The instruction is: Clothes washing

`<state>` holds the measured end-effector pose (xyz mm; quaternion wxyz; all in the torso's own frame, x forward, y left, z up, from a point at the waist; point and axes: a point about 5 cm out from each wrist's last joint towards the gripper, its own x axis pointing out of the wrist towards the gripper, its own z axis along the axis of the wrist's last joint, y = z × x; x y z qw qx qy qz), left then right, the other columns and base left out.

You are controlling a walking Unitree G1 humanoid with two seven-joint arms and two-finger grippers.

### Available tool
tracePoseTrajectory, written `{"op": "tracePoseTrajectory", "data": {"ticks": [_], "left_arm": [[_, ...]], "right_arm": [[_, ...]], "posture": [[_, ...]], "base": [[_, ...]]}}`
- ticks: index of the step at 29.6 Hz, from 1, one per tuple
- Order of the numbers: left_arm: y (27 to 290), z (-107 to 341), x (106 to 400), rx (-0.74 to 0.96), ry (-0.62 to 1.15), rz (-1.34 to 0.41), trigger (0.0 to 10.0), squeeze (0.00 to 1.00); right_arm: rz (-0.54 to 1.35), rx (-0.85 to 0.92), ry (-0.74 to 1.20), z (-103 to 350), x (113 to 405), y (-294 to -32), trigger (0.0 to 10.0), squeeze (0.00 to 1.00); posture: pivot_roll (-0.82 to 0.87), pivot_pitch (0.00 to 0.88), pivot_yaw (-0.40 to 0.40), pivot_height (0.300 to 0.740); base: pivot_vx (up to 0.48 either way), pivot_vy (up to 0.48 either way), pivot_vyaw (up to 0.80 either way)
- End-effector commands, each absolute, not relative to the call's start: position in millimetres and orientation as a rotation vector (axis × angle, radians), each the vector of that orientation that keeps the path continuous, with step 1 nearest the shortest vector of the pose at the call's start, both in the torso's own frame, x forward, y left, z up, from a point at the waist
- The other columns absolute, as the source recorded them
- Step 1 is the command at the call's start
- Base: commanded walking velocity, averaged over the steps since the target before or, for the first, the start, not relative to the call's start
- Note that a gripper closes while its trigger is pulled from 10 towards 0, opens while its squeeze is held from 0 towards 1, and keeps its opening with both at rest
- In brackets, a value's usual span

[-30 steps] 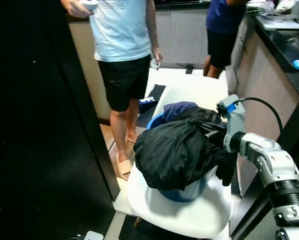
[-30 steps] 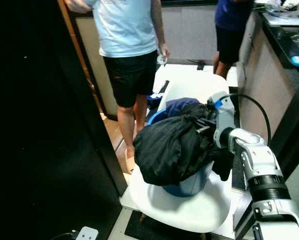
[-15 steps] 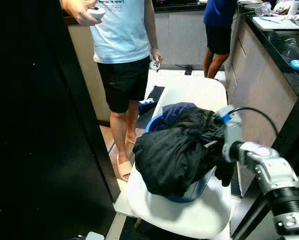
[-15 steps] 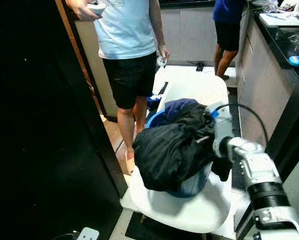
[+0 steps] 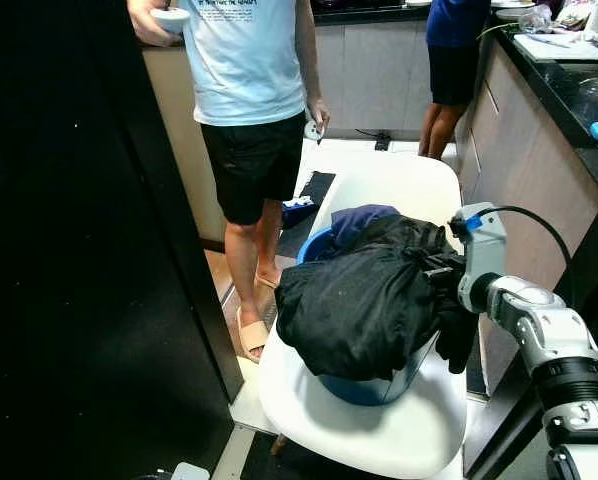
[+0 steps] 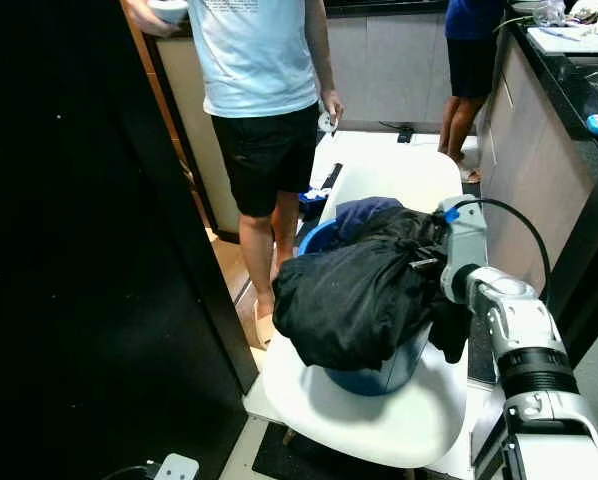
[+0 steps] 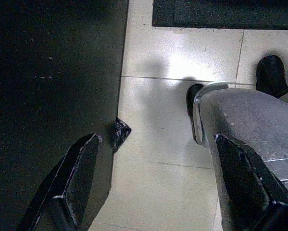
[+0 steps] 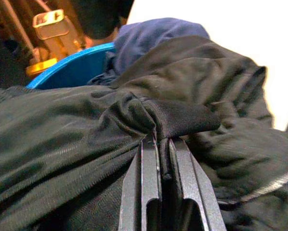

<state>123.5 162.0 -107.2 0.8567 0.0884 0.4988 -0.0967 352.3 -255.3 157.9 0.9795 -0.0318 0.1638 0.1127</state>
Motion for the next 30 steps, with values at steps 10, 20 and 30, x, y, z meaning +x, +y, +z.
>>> {"op": "tracePoseTrajectory", "data": {"ticks": [10, 20, 30], "left_arm": [[159.4, -113.5, 104.7, 0.183, 1.125, -0.222, 10.0, 0.00], [161.6, -112.8, 106.7, 0.194, 1.120, -0.230, 10.0, 0.00], [163.1, -112.3, 108.5, 0.197, 1.119, -0.229, 10.0, 0.00]], "right_arm": [[-0.078, -0.118, 0.221, 202.9, 347.2, -327.3, 0.0, 0.00], [0.250, -0.111, 0.412, 148.4, 339.2, -273.7, 0.0, 0.00], [0.556, -0.177, 0.552, 110.0, 322.0, -229.3, 1.9, 0.00]], "posture": [[-0.01, 0.000, 0.037, 0.740], [-0.01, 0.000, 0.051, 0.740], [-0.01, 0.000, 0.050, 0.740]], "base": [[0.000, 0.000, 0.00], [0.000, 0.000, 0.00], [0.000, 0.000, 0.00]]}}
